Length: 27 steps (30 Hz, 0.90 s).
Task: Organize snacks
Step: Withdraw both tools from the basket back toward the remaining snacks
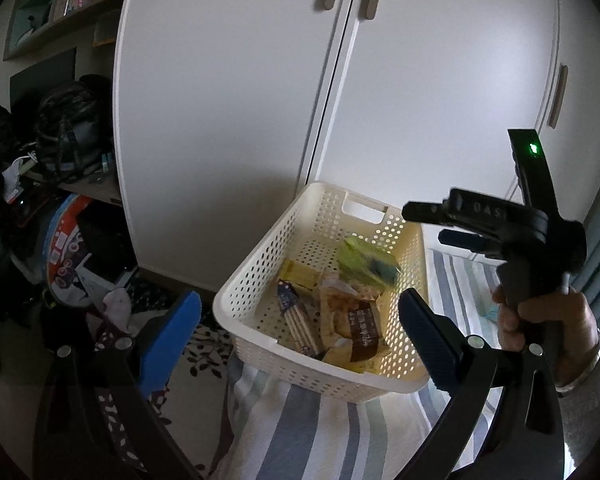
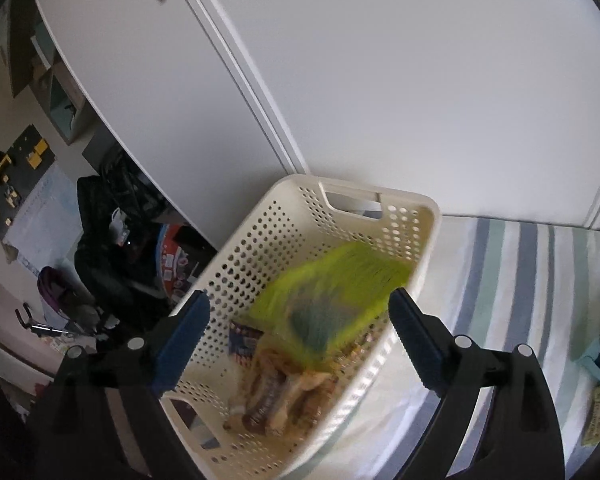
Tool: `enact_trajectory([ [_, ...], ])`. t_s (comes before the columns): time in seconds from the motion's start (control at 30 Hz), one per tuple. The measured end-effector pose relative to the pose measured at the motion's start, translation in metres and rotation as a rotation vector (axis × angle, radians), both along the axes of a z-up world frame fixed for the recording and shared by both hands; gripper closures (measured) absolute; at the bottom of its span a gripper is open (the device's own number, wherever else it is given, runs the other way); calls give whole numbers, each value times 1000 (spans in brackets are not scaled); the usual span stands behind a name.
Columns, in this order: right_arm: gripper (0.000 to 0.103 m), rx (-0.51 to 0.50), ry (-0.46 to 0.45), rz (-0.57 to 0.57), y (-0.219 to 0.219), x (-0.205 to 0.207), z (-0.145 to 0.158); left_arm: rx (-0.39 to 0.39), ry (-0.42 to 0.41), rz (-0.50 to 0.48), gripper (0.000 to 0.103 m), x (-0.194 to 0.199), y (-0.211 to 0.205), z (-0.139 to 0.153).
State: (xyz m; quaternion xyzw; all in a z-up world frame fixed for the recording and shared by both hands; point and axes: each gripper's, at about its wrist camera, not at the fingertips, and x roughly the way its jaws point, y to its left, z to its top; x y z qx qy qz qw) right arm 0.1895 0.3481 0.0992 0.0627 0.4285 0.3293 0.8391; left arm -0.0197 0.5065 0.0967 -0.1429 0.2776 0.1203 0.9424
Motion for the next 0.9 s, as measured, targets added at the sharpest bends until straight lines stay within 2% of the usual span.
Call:
enact_trajectory([
  [0.53, 13, 10, -17, -18, -48, -25, -7, 67, -6, -74, 3, 11, -41, 13],
  [0.9, 13, 28, -13, -76, -100, -39, -14, 119, -12, -101, 3, 18, -67, 21],
])
